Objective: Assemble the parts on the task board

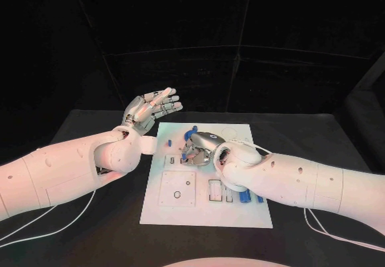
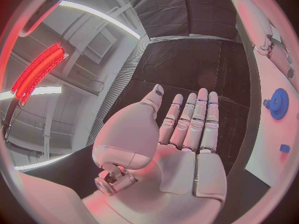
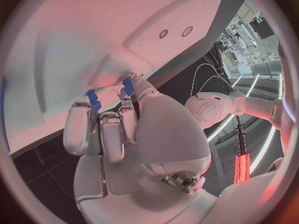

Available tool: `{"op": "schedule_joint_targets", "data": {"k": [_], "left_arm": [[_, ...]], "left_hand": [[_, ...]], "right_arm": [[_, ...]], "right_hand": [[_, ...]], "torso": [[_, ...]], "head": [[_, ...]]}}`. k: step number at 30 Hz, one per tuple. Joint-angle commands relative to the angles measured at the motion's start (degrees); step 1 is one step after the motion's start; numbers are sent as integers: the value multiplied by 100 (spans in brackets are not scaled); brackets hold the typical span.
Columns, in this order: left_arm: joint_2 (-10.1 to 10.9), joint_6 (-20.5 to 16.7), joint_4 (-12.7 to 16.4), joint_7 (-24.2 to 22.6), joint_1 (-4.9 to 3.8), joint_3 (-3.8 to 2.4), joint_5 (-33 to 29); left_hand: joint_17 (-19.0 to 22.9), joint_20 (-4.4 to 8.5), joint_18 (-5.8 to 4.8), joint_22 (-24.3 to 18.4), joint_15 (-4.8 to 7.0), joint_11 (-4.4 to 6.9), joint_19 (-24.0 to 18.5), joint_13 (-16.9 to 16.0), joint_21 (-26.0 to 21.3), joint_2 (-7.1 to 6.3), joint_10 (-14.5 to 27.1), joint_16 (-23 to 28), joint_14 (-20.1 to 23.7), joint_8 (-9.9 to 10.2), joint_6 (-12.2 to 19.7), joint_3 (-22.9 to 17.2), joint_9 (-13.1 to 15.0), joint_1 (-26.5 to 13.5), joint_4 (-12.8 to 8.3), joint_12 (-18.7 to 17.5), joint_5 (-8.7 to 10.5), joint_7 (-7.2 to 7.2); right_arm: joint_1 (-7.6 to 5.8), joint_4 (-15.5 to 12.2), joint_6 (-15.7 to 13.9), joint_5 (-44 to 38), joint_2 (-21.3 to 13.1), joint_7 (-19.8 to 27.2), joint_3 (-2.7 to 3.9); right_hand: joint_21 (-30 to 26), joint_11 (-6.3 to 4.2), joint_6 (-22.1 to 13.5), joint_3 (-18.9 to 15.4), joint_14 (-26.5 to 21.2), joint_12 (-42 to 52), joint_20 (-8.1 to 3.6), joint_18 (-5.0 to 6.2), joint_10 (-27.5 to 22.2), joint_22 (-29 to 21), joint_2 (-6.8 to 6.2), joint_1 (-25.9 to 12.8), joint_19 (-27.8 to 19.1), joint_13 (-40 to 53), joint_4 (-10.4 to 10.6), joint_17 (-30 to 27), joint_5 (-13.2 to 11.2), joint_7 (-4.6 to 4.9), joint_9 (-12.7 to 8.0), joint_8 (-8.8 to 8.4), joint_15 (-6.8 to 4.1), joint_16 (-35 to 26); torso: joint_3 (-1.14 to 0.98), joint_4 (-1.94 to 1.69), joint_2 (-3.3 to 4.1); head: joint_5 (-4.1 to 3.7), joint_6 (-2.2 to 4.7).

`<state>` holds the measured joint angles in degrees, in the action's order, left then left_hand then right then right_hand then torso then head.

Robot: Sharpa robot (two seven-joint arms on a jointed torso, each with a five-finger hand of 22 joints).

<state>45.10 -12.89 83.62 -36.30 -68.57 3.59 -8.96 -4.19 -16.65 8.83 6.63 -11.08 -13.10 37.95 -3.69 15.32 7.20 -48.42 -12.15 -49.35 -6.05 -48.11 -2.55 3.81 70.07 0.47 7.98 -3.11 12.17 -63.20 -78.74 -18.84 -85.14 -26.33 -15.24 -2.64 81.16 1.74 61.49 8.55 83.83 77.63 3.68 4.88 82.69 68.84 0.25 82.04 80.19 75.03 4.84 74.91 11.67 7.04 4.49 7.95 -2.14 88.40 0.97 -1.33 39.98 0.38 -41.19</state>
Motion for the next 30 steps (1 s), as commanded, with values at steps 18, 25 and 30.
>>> {"op": "schedule_joint_targets", "data": {"k": [18,25,30], "left_arm": [[-54,111,-53,-37,-9,-6,-15],[-49,117,-58,-37,-8,-6,-15],[-39,116,-61,-37,-8,-5,-15]], "left_hand": [[10,8,95,-11,11,-9,45,4,13,40,-31,24,-40,35,-33,7,-2,-21,-8,-34,-14,387],[10,8,95,-11,11,-9,45,4,13,40,-31,24,-40,35,-33,7,-2,-21,-8,-34,-14,387],[10,8,95,-11,11,-9,45,4,13,40,-31,24,-40,35,-33,7,-2,-21,-8,-34,-14,387]], "right_arm": [[35,56,374,-243,-34,-137,1],[52,47,477,-284,-59,-206,1],[62,27,507,-318,-78,-234,1]], "right_hand": [[25,-23,98,14,537,-23,-2,-77,-23,-1,2,-35,35,348,-15,1137,30,-72,4,4,-37,-5],[28,-20,89,14,534,-46,0,-78,-39,5,-41,-52,38,332,-30,1126,24,-67,-1,-10,-34,-11],[26,-18,85,19,534,-56,1,-78,-47,2,-71,-50,37,327,-51,1124,20,-65,-4,-18,-32,-12]], "torso": [[6,-8,1],[12,-8,-3],[8,-4,-1]], "head": [[-7,-85],[0,-107],[-3,-108]]}}
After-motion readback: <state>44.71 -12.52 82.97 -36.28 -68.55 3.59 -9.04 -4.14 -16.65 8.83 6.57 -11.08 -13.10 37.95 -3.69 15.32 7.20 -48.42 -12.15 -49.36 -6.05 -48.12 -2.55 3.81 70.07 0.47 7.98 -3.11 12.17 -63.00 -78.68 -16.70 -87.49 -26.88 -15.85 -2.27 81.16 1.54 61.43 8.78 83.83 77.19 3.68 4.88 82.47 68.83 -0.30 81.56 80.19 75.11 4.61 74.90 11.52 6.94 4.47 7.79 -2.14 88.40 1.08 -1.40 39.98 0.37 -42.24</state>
